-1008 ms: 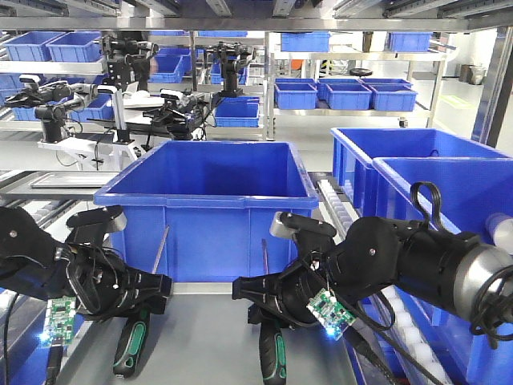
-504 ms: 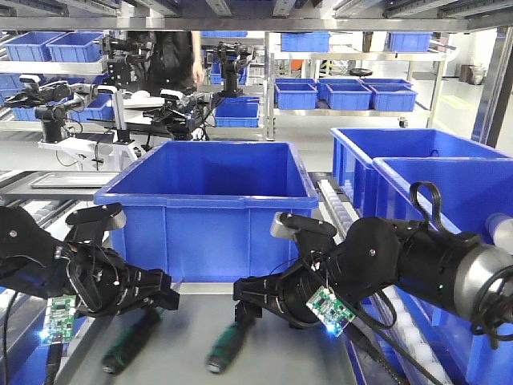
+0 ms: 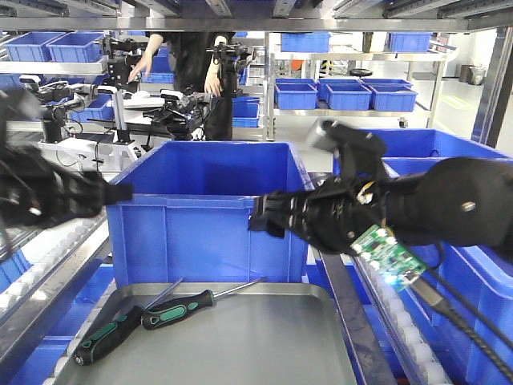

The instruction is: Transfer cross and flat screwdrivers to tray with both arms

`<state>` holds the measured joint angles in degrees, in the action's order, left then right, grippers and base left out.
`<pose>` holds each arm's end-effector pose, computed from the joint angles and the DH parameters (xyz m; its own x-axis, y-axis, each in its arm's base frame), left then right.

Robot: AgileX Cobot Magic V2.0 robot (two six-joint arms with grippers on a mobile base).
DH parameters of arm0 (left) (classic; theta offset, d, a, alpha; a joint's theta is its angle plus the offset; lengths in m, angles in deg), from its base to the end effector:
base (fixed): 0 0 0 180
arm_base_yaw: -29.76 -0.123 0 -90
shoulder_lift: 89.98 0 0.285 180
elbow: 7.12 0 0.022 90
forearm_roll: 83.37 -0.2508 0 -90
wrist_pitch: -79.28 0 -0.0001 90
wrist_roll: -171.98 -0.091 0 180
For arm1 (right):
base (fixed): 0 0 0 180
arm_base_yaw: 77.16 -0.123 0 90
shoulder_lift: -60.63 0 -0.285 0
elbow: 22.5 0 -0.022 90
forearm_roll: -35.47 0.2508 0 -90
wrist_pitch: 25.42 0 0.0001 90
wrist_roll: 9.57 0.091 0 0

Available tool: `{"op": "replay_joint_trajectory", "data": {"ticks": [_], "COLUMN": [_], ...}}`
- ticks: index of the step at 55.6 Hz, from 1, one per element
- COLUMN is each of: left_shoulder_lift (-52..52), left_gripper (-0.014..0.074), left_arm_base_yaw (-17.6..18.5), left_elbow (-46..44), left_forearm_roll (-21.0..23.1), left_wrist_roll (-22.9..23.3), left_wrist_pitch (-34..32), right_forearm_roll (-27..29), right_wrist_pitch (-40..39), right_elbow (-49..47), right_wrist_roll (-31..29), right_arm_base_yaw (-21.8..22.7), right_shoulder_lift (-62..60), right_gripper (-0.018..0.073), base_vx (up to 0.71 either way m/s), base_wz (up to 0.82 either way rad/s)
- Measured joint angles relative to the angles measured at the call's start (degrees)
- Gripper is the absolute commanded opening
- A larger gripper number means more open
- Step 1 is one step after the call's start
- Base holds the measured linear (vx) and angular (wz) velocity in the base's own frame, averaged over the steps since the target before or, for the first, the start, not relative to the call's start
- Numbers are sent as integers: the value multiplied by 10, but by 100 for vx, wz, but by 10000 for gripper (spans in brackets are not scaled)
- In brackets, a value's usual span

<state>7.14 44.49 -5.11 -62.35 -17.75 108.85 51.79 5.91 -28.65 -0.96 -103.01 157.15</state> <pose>0.2812 -0.0906 0.4153 -0.4325 -0.0411 -0.9007 0.3463 0.9148 -0.2080 0.3188 0.1693 0.3805 -0.6332 0.1166 -0.7651 -0.3257 0.8567 0.4000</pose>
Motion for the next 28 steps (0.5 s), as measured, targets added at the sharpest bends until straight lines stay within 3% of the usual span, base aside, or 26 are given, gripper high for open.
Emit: {"op": "replay_joint_trajectory", "data": {"ticks": [28], "left_shoulder_lift": [19], "left_gripper": [336], "left_arm_base_yaw": [0], "left_elbow": [0], "left_forearm_roll": [-11], "left_wrist_roll": [0], "left_wrist_pitch": [3], "right_forearm_roll": [0], "right_wrist_pitch": [0], "right_elbow": [0], "right_wrist_roll": [0], "right_arm_base_yaw": [0], "right_shoulder_lift": [-4], "right_gripper": [445], "base_vx": [0], "base_wz": [0]}}
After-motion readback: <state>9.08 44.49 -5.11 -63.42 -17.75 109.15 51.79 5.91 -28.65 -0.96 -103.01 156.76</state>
